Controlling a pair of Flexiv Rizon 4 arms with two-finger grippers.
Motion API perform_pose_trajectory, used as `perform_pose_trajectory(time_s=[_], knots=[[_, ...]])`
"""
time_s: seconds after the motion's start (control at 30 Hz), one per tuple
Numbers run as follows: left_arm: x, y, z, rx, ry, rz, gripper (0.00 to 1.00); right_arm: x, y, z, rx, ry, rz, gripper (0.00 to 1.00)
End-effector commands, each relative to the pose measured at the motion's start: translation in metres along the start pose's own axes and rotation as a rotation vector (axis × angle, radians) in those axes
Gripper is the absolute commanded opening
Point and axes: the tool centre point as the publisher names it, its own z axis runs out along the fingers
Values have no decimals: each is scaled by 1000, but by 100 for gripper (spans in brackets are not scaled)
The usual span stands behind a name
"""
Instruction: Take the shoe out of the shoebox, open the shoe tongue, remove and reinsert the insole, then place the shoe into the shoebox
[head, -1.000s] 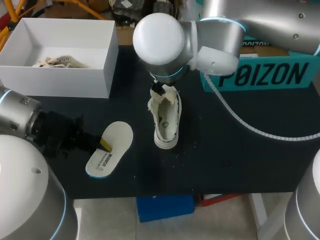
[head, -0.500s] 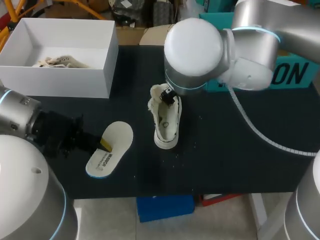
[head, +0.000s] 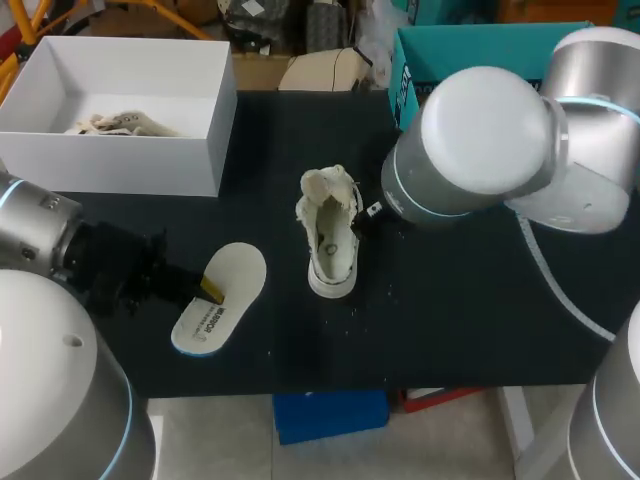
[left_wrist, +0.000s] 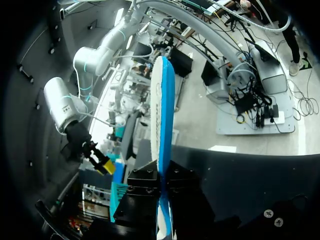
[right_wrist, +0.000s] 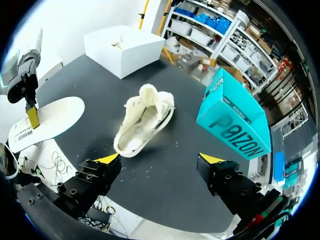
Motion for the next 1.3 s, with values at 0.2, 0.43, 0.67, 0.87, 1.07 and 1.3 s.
perform_pose_trajectory(time_s=[0.2,0.43,0.67,0.87,1.07,1.3], knots=[[0,-1,1,-3,2,1,0,-20,-27,5,-285,83,49,100],[0,-1,1,-3,2,1,0,-20,-27,5,-285,83,49,100],[0,-1,1,-3,2,1,0,-20,-27,5,-285,83,49,100],[0,-1,1,-3,2,1,0,-20,-27,5,-285,83,49,100],[-4,1,11,115,-13,31,0,-20,-27,5,-285,83,49,100],[-21,9,23,218,31,72,0,-20,-27,5,-285,83,49,100]])
